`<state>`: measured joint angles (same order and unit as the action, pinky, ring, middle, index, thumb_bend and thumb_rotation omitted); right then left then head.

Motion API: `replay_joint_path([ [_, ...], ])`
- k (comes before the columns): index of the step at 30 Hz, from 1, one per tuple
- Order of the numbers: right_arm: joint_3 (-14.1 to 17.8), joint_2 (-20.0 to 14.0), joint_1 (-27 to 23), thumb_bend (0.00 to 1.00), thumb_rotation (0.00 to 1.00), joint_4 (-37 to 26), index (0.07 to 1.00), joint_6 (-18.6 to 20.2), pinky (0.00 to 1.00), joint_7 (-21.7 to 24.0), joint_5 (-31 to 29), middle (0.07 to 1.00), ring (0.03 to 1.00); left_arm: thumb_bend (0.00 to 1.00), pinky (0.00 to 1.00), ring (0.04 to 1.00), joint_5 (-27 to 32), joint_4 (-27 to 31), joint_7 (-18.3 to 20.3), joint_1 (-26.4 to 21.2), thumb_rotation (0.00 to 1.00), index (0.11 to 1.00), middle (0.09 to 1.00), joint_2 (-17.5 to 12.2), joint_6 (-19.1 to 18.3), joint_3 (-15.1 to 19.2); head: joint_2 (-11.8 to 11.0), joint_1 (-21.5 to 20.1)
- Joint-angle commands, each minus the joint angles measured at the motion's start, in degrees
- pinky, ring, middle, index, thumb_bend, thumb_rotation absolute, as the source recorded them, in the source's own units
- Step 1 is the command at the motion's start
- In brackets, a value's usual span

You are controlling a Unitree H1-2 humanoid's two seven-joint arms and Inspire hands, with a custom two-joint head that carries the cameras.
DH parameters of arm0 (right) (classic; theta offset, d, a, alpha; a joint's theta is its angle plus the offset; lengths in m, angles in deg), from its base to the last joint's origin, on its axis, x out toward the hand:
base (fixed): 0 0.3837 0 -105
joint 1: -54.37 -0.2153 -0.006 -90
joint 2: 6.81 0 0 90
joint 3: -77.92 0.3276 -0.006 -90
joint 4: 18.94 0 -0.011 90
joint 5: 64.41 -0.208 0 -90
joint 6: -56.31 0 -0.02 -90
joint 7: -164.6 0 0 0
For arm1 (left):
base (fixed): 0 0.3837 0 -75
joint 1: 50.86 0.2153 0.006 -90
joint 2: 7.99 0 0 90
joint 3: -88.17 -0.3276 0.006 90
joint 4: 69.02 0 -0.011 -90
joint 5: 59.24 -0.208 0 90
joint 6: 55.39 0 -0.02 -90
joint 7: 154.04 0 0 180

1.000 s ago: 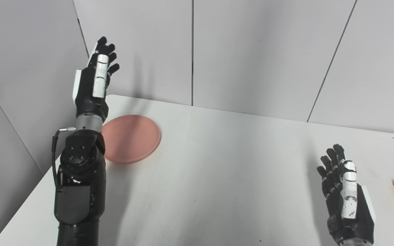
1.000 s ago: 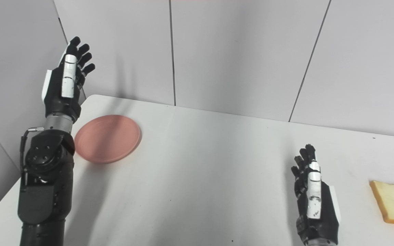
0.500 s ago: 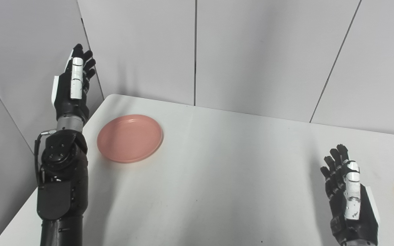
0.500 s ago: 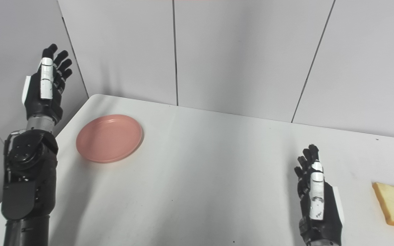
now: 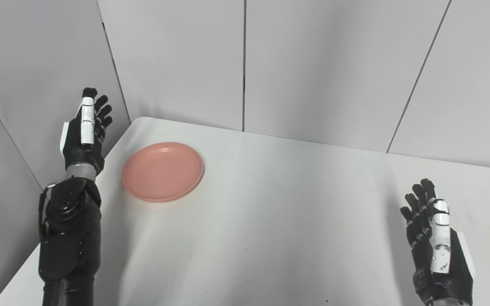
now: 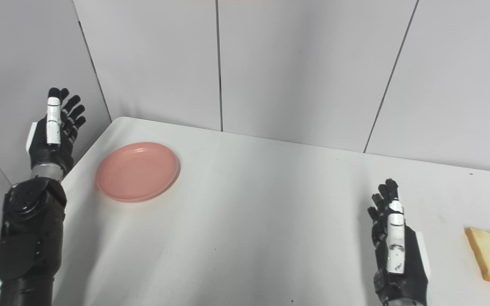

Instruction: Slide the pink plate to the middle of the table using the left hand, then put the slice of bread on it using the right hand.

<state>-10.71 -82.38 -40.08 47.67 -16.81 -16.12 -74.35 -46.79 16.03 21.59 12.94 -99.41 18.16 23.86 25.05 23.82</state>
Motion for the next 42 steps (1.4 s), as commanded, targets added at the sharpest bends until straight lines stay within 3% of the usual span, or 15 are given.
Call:
replay_joint_path([
  [1, -0.1, 0.3, -1.5, 0.42, 1.0, -2.4, 1.0, -0.2, 1.0, 0.1, 0.2, 1.0, 1.0, 0.8, 0.9, 0.903, -0.5, -0.1, -0.4, -0.9, 0.9, 0.893, 0.9, -1.8, 2.7, -0.4, 0.1, -0.1],
  [13, -0.2, 0.6, -1.4, 0.41, 1.0, -3.3, 1.0, 0.6, 1.0, 0.0, 0.3, 1.0, 1.0, 0.76, 0.94, 0.922, 0.9, -7.9, 1.5, -0.3, 0.9, 0.929, 0.921, -2.5, 6.0, -1.1, 0.5, -0.2],
  [20, -0.1, 0.3, -1.5, 0.42, 1.0, -3.5, 1.0, 0.9, 1.0, 0.2, 0.0, 1.0, 1.0, 0.76, 0.95, 0.939, 2.6, -10.1, 1.5, -0.5, 0.89, 0.936, 0.933, -2.2, 4.9, -0.4, 0.9, -0.1],
  [26, -0.1, 0.2, -1.6, 0.42, 1.0, -3.2, 1.0, 0.6, 1.0, 0.4, -0.1, 1.0, 1.0, 0.77, 0.94, 0.933, 2.5, -12.9, 1.7, -0.3, 0.89, 0.943, 0.934, -2.6, 6.7, -1.1, 1.1, -0.1],
  [38, 0.1, 0.2, -1.9, 0.42, 1.0, -3.8, 1.0, 1.8, 1.0, 0.4, -0.8, 1.0, 1.0, 0.77, 0.92, 0.917, 2.4, -13.6, 0.5, -0.2, 0.89, 0.922, 0.918, -1.4, 6.0, -2.4, 1.9, -0.4],
  [42, 0.2, 0.1, -1.9, 0.42, 1.0, -3.8, 1.0, 1.9, 1.0, 0.5, -1.0, 1.0, 1.0, 0.77, 0.91, 0.909, 1.9, -15.1, 0.7, -0.3, 0.88, 0.918, 0.909, -1.0, 7.7, -3.2, 1.9, -0.5],
])
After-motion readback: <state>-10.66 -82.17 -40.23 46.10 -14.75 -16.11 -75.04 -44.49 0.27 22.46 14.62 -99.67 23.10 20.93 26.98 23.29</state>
